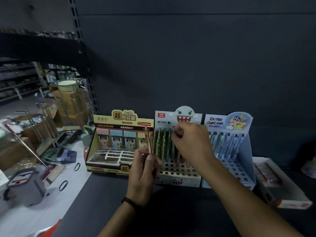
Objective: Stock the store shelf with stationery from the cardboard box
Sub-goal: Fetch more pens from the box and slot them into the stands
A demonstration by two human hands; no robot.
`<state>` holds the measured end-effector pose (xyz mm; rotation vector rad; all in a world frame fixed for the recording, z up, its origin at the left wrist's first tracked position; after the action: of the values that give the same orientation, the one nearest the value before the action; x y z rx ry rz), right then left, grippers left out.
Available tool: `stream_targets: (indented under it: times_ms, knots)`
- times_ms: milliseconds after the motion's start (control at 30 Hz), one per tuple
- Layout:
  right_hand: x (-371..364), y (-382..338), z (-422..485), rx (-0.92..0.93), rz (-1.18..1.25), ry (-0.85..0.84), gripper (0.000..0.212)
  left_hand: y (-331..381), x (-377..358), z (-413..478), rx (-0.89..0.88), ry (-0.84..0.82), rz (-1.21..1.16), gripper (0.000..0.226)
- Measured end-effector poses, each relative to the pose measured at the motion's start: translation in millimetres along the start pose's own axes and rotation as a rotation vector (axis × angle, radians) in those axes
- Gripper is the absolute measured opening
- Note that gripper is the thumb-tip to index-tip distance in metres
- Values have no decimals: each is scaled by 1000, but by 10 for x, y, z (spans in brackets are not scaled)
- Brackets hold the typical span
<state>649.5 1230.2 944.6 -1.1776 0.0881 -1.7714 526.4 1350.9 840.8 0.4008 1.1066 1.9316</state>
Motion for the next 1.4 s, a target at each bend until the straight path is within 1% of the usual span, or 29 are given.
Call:
stream_targets:
  times_ms: [167,267,333,400,500,567,633,700,767,900,1033,1100,1167,1300,1333,1400]
  knots:
    - [-150,8,-26,-10,-91,-107,9,32,-33,-8,13,-20,19,15]
    - [-174,25,0,-8,-118,-179,15,39,-23,-7,57,-12,-29,11]
    - [-143,35,33,-8,-124,-215,20,29,-36,-22,102,-18,-67,15]
    - [-42,44,66,-9,-73,-182,22,20,-77,-38,124,-44,-88,19]
    - [174,51,41,-41,135,-103,15,-12,-104,-49,125,-75,-76,21]
    - [251,33,-38,-41,243,-112,9,-54,-124,-59,128,-100,-82,24]
    - [275,42,-163,-50,312,-135,15,-84,-165,-80,140,-134,-96,28]
    - [267,50,-296,-52,361,-143,26,-73,-229,-102,138,-180,-87,33]
    - [240,35,-394,-39,400,-139,34,-69,-287,-132,152,-221,-75,36]
    - [293,55,-437,-24,458,-42,28,-101,-331,-166,201,-239,-81,37]
    - [308,132,-430,-53,482,-44,23,-187,-307,-205,224,-214,-20,39]
    - [337,186,-412,-63,488,-34,22,-182,-316,-208,186,-221,58,39]
    - [390,223,-386,-71,508,-19,21,-119,-289,-176,92,-214,166,39]
    - [639,371,-307,-95,484,142,22,75,-203,-115,-207,-175,587,37]
    - [687,392,-290,-89,448,179,22,110,-225,-116,-276,-187,649,34]
    - [699,395,-271,-68,359,210,20,129,-360,-162,-402,-293,729,25]
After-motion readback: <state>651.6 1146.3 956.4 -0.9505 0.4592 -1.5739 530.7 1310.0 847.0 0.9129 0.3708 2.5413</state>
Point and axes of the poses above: each hand's wrist, its own z-axis towards the middle knuckle, its own x-axis out of the back of the hand, y = z × x, the point moved 10 cm from there along z, towards the middle knuckle, and after that the axes turned 4 degrees about -x, right-handed, at the moved point
